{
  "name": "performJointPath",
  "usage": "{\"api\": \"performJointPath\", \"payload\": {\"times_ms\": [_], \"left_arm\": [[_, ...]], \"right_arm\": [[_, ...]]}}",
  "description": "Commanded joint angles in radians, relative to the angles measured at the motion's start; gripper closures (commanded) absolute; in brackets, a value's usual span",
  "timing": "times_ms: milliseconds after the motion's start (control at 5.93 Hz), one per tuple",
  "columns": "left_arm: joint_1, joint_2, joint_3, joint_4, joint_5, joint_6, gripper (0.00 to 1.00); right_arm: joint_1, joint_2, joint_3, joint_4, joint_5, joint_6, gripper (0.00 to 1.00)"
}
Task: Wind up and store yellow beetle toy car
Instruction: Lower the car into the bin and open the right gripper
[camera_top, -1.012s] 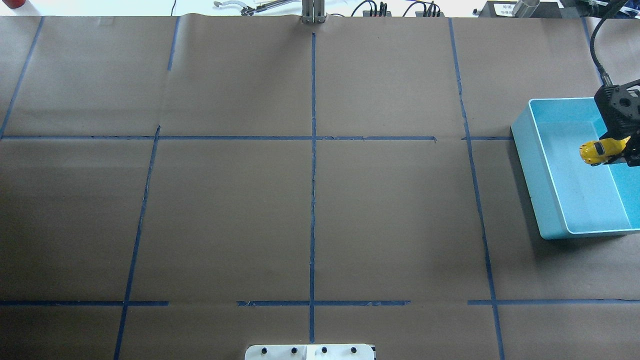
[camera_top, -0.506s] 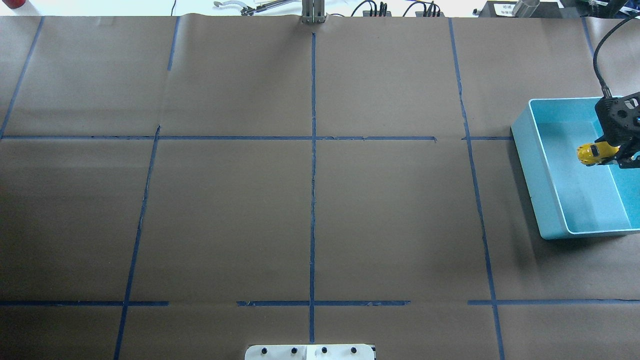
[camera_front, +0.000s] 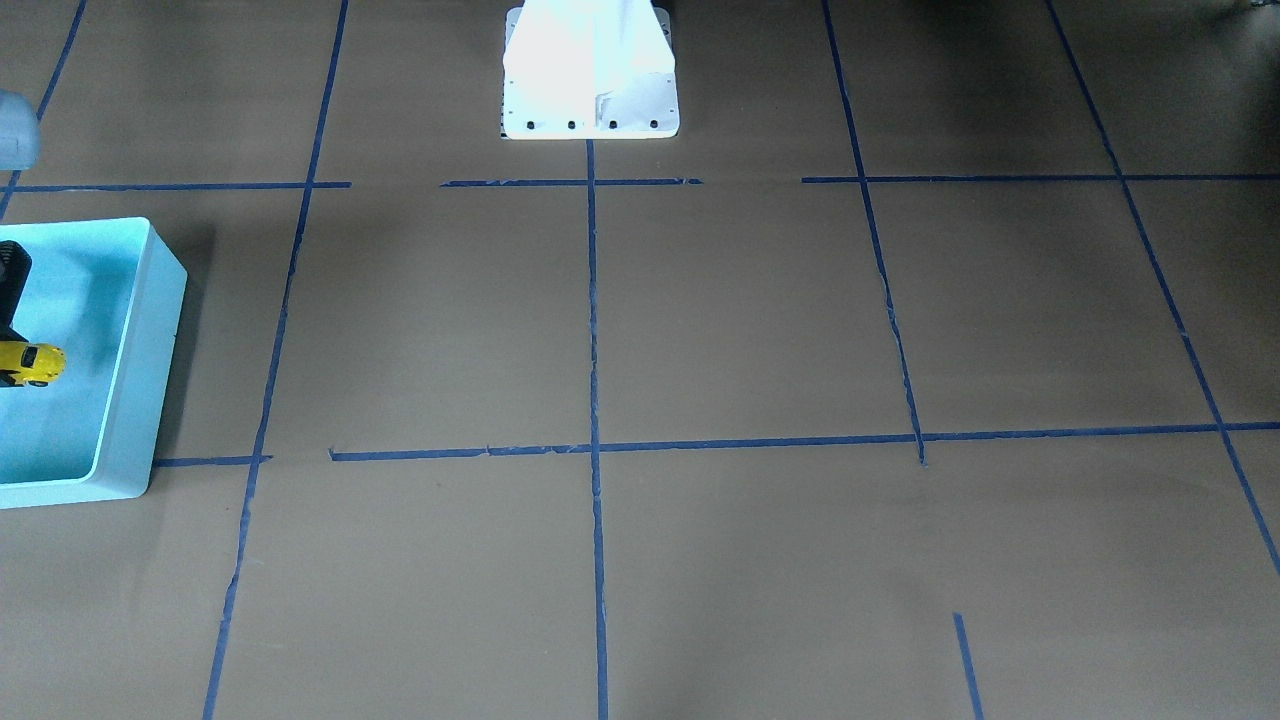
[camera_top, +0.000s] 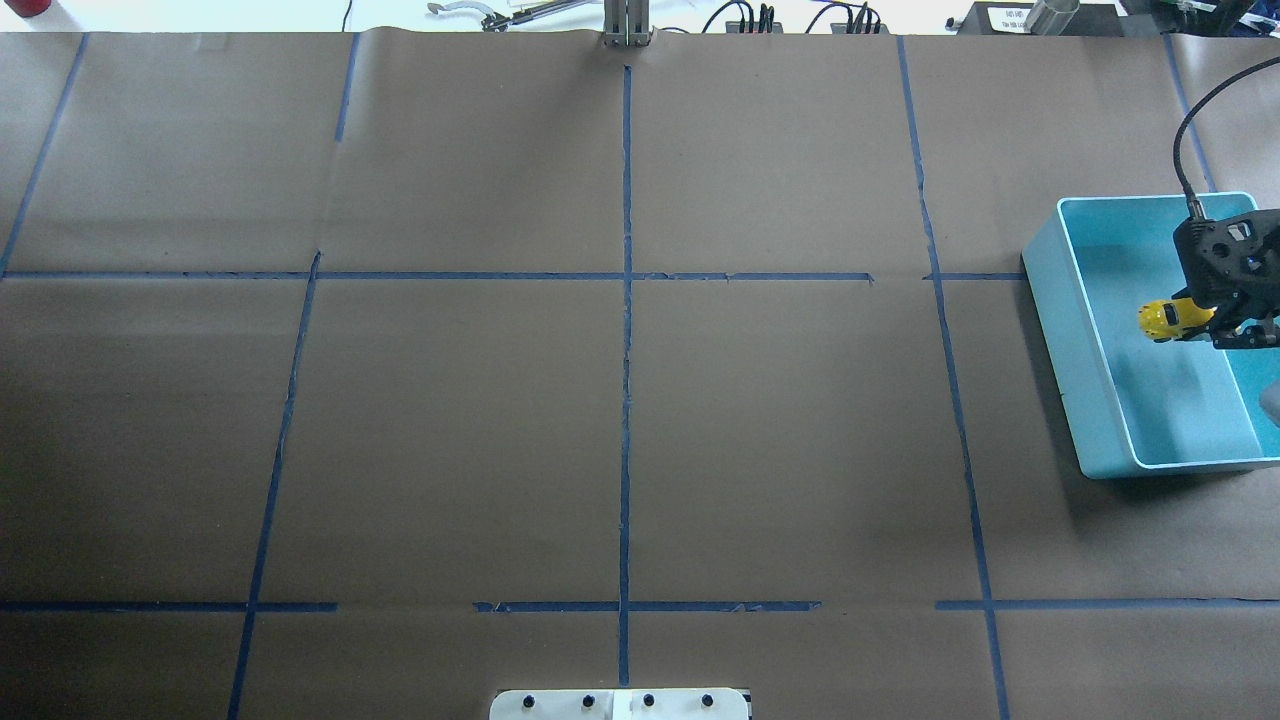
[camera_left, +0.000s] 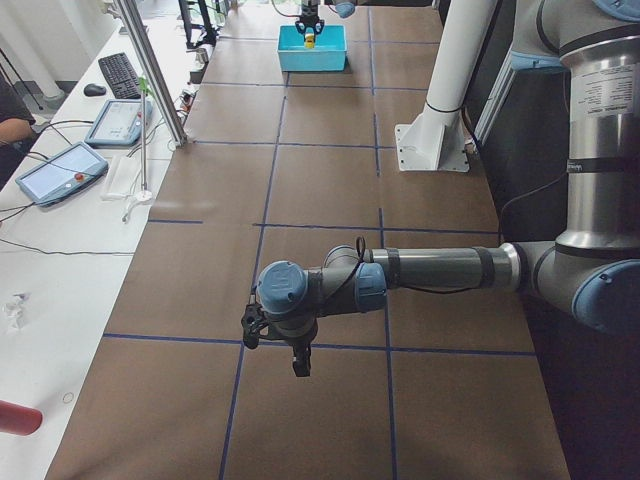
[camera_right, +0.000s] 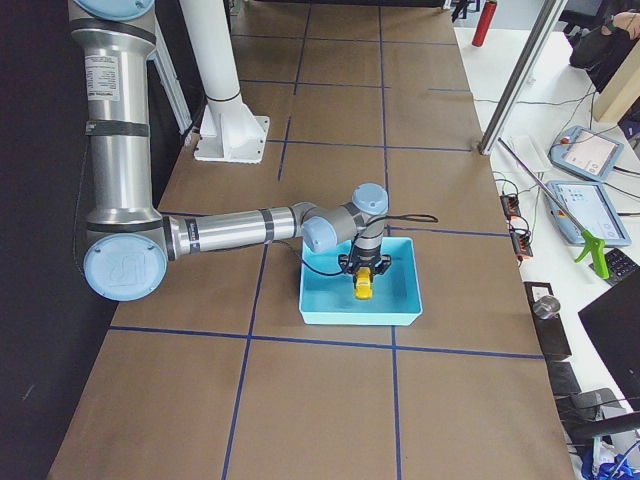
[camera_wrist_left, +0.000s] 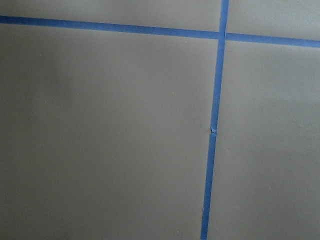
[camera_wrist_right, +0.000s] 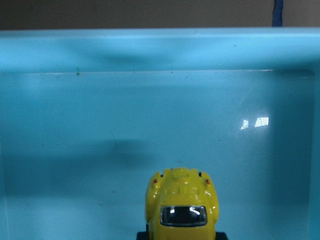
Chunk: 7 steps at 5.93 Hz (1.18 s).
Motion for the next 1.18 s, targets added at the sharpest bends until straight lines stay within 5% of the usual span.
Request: {"api": "performJointPath", "payload": {"times_ms": [0, 337, 506, 674, 843, 1012], "left_arm": [[0.000, 0.000, -0.004, -0.002, -0.002, 0.000, 0.00], [0.000, 0.000, -0.001, 0.000, -0.002, 0.001, 0.00], [0.000, 0.000, -0.001, 0.000, -0.002, 0.001, 0.00], [0.000, 0.000, 0.000, 0.000, -0.002, 0.001, 0.00], [0.000, 0.000, 0.000, 0.000, -0.002, 0.001, 0.00], [0.000, 0.000, 0.002, 0.000, -0.002, 0.001, 0.00]], "right_arm": [[-0.074, 0.002, -0.017, 0.020, -0.006, 0.057, 0.99], [-0.093, 0.011, -0.028, 0.020, -0.003, 0.068, 0.98], [-0.095, 0.009, -0.028, 0.020, -0.003, 0.082, 0.89], [-0.095, 0.009, -0.022, 0.020, 0.002, 0.086, 0.71], [-0.092, -0.007, -0.023, 0.022, 0.002, 0.077, 0.01], [-0.090, -0.020, -0.003, 0.022, 0.002, 0.074, 0.00]]}}
